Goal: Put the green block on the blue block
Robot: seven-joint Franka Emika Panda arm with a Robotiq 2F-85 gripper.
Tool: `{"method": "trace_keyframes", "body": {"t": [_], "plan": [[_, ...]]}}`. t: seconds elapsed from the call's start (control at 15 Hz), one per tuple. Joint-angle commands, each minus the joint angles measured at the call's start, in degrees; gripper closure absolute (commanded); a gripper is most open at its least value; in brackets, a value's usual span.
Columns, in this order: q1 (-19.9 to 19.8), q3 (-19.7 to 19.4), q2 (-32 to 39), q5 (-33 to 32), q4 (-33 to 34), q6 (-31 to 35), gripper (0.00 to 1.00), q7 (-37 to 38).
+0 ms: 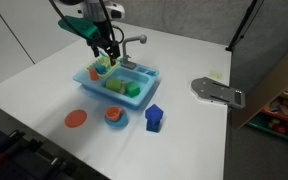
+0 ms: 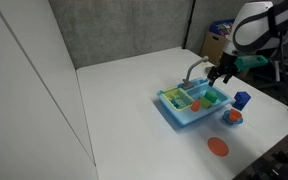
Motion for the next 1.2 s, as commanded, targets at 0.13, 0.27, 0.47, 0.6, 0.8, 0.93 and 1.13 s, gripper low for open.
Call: {"method": "trace_keyframes", "body": {"t": [0.13,0.27,0.47,0.6,0.8,0.93,1.13], "plan": [[0.1,-0.1,0.6,0.1,0.7,-0.4,0.00,0.0],[0.2,-1.2,1.9,-0.9,2.3,-0.7,0.00,2.0],[0.4,-2.6,4.6,-2.0,4.8,-0.2,0.00,4.3],[0.6,-3.5,6.8,-2.4,7.0,0.0,0.00,6.4],[1.1,-4.8,11.1,-3.2,10.7,0.9,0.00,9.9],[1.3,-5.5,14.1,-3.5,13.1,1.7,0.00,11.7],[1.6,-6.4,18.5,-3.3,16.2,2.9,0.00,13.4]]}}
